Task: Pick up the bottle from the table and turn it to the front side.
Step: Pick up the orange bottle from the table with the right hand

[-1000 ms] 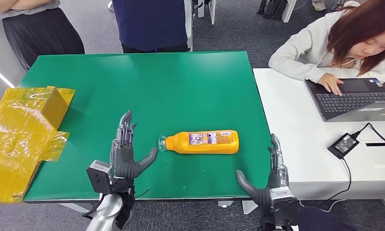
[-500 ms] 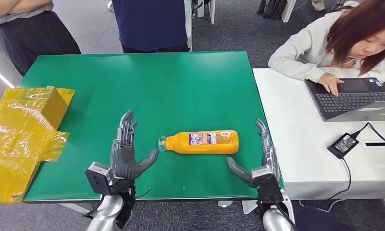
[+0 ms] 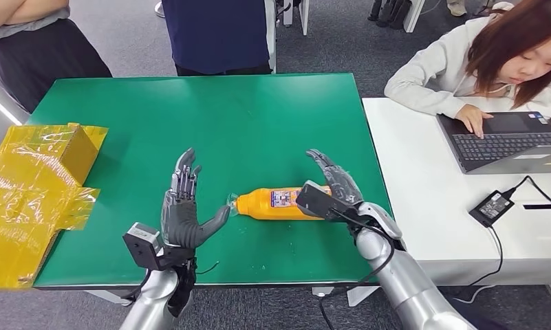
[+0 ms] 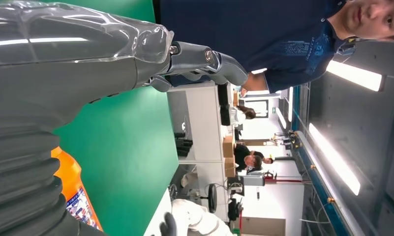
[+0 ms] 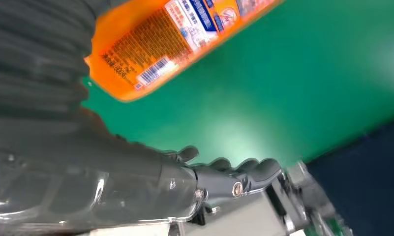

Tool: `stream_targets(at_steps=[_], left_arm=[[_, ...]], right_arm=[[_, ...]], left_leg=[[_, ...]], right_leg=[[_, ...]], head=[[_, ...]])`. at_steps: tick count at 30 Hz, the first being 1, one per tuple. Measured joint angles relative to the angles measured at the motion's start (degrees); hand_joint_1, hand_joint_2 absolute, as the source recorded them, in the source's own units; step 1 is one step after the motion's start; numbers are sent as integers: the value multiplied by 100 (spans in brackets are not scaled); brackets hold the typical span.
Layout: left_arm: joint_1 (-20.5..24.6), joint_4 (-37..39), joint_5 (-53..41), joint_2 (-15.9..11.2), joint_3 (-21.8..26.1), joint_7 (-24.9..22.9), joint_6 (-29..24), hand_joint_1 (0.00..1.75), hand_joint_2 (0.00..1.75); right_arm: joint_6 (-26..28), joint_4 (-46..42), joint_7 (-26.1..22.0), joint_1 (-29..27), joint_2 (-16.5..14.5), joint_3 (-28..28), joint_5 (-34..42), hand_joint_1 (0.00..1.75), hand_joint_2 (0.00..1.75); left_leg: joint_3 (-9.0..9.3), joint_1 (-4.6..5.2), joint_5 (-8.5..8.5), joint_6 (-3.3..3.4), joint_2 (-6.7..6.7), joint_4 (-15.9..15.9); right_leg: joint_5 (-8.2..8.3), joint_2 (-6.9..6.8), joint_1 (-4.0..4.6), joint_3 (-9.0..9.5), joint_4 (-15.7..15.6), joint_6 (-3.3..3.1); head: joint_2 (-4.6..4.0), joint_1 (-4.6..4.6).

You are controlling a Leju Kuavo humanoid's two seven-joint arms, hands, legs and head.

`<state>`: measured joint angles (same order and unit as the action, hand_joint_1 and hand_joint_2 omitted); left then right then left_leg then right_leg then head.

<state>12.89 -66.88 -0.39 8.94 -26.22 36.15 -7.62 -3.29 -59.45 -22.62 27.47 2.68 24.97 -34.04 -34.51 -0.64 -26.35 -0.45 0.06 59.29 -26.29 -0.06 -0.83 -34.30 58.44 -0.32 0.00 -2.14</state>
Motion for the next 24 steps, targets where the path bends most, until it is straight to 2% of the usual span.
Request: stream_targets(at_steps=[15,24], left_arm=[[18,55,-22,-86,-27,-81,-114,0,175],[18,89,-13,-134,-27,-132,-110,0,175]], right_arm=[[-1004,1487,49,1162,38,1003,-119,0,175],[-1198,2026,308,1569,-5,1496,-160,0,175]], left_leg=[[-6,1,-1,1,0,0],[-7,1,-1,1,-2,0]], right_leg=[[-1,0,-1,-2,-1,2],[-1,0,0,-2,-1,3]], head=[[0,1],[0,1]])
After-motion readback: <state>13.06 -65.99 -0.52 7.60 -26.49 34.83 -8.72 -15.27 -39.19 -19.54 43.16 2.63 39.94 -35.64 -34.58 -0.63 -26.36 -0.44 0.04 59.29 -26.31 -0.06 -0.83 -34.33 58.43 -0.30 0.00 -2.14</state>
